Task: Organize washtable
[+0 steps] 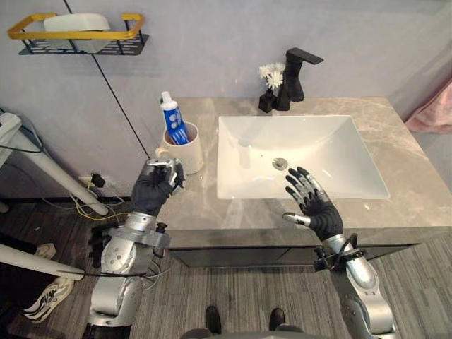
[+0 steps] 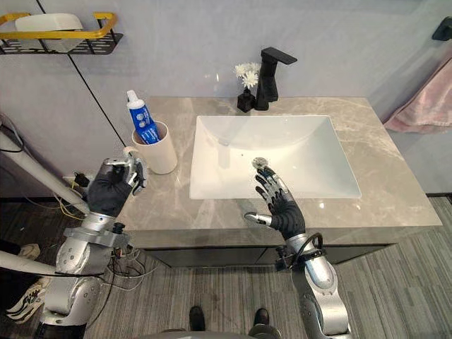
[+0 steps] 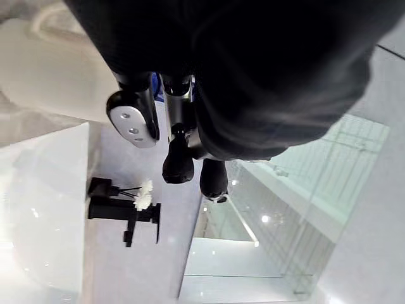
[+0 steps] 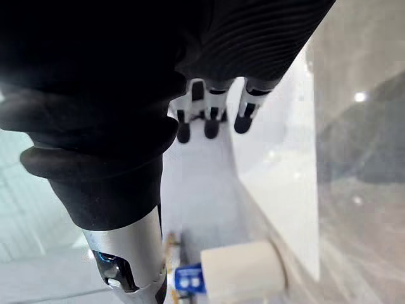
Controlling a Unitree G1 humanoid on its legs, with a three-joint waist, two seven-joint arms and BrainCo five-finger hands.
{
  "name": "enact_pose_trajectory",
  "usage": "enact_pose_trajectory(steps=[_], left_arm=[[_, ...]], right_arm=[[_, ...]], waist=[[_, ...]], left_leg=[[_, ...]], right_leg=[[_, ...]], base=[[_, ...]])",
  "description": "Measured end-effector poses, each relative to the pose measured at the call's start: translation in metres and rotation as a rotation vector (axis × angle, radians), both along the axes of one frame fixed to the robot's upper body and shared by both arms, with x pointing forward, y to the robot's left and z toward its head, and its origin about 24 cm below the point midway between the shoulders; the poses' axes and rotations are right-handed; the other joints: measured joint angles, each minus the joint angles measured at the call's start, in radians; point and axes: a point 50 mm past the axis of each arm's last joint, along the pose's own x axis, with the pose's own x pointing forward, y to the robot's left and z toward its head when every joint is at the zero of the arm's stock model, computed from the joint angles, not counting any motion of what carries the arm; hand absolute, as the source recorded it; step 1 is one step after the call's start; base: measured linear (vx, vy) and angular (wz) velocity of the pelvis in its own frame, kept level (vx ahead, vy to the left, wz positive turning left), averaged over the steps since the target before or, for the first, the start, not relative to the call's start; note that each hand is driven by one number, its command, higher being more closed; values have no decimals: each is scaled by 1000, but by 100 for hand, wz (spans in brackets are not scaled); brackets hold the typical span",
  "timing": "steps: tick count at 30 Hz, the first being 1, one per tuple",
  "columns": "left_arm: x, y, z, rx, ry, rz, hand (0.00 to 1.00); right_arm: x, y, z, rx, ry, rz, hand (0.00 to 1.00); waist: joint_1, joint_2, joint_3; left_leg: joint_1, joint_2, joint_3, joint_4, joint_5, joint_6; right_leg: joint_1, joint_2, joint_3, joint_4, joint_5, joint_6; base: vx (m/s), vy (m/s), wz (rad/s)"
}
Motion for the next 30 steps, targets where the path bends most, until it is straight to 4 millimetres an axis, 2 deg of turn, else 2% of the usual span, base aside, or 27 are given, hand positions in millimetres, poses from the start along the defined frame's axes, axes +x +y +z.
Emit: enact_pose_trajectory(steps=[10,14,25,30], left_arm=[[10,3,-10,106,40,45,100],[17,2,-7,117,24,51,100],[34,2,-7,154,35,91,100],[40,2,-4,209,19,109,100]], right_arm=[[0,-6,1,6,-6,-32,0],[1,-5,2,11,-11,-25,0],[5,-4,9,63,-39,-6,0],[8,-1,19,61,-86,6,0]], waist=[[-1,-13,15],[-1,-17,33],[-1,-16,70],[0,-10,108]], left_leg=[[-13,4,26,0,-11,-3],[-17,4,25,0,-13,-3],[-38,11,15,1,-18,0],[-44,16,15,1,-21,4]], right_leg=[[-30,4,26,1,0,0],[-31,4,25,2,0,0],[-48,4,16,7,5,-3],[-54,10,16,2,36,-13]], base=[[7,-9,-8],[8,-4,0],[1,-7,2],[0,0,0]])
